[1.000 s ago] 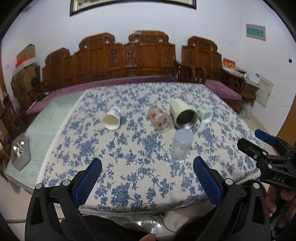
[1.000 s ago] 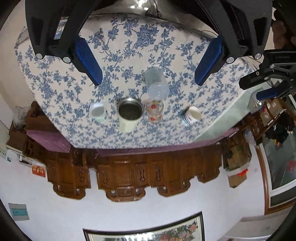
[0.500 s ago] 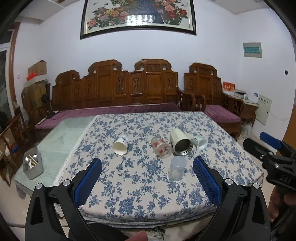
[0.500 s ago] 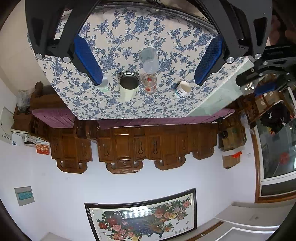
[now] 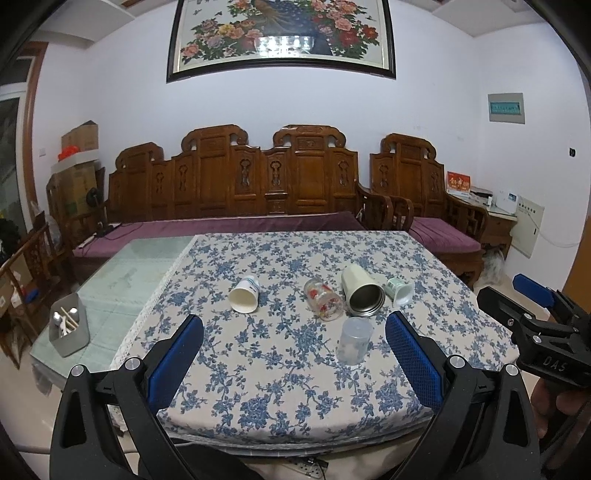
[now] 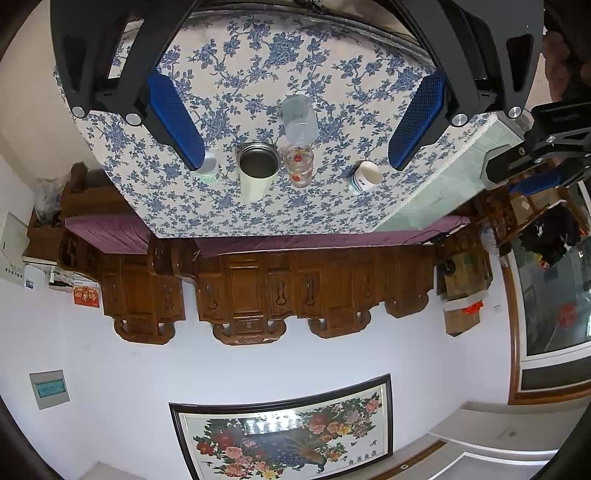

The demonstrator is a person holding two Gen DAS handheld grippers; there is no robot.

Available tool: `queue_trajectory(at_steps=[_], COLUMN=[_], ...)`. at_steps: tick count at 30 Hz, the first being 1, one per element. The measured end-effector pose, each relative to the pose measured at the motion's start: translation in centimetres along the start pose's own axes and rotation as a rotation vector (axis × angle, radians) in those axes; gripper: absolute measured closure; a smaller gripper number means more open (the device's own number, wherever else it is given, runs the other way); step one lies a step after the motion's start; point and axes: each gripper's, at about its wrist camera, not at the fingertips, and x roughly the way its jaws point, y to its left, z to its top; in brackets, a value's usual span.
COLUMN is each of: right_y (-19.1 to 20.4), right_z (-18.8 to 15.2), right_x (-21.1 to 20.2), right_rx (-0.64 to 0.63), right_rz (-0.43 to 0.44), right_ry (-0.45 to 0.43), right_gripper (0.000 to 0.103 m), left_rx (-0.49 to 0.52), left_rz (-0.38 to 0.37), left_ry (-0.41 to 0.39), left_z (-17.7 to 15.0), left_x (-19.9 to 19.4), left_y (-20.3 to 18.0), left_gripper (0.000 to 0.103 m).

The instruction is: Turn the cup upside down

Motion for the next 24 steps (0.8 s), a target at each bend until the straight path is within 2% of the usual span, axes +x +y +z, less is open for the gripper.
queue_trajectory(at_steps=[24], right_y=[0.2], right_z=[-0.2], right_x=[0.58], right_rx=[0.002], right_rz=[0.002], right_ry=[0.006], right_gripper=[0.003], left_rx=[0.002], left_rz=[0.005], left_ry=[-0.001], left_z=[-0.02], left_x=[-0.05], left_y=[-0.03], left_gripper=[0.008])
